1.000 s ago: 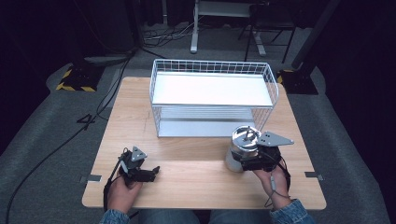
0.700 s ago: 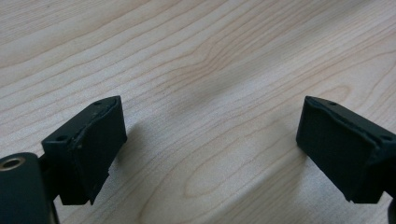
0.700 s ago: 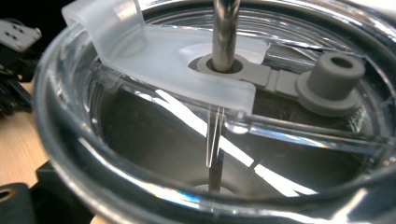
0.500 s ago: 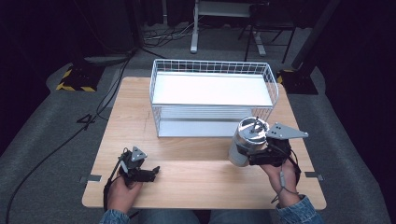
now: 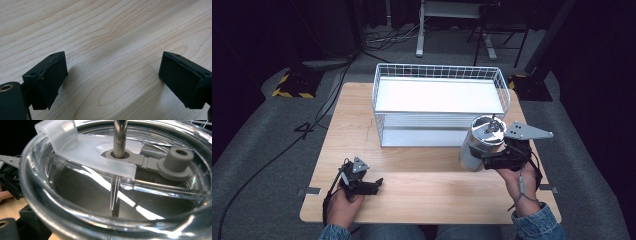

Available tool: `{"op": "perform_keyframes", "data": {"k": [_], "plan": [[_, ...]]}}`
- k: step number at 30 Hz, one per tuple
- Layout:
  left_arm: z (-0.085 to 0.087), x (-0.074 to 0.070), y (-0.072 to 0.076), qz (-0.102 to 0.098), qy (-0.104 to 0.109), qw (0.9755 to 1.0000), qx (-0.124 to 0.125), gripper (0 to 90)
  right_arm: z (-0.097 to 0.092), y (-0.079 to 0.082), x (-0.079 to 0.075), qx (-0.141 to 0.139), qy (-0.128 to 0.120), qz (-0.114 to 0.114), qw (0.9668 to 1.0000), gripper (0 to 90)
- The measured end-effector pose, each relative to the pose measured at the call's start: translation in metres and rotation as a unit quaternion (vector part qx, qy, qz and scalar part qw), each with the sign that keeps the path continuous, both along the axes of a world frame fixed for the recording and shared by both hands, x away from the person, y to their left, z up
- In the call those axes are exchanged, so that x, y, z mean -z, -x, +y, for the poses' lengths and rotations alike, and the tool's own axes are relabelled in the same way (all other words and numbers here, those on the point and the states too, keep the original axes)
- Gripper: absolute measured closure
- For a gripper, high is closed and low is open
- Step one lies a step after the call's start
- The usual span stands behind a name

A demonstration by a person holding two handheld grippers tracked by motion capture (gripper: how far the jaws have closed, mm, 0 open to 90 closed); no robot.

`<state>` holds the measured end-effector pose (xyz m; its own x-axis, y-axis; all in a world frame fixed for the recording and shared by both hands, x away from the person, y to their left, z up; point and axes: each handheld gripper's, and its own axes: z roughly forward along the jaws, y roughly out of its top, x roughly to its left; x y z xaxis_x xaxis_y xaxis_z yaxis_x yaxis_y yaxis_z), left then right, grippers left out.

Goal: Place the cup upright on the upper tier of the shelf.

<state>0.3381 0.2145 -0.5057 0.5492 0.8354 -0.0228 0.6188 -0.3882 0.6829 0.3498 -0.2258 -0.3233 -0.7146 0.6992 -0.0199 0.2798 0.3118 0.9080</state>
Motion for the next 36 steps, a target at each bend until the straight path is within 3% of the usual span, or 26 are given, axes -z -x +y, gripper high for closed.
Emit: {"op": "perform_keyframes", "data": {"k": [8,18,28,36], "plan": [[0.0,0.0,0.0,0.0,0.0,1.0,0.0,8.9,-0.005,-0.005,-0.023,0.006,0.007,-0.013,0.9999,3.8],[0.0,0.0,0.0,0.0,0.0,1.0,0.0,8.9,-0.01,-0.018,-0.05,0.018,0.008,0.001,0.9998,3.8],[0.0,0.0,0.0,0.0,-0.001,1.0,0.0,8.9,-0.013,-0.038,-0.083,0.021,-0.003,0.007,0.9998,3.8],[-0.001,0.0,0.003,0.001,0.003,1.0,-0.008,8.9,-0.006,-0.055,-0.106,0.021,0.0,-0.008,0.9997,3.8]]}}
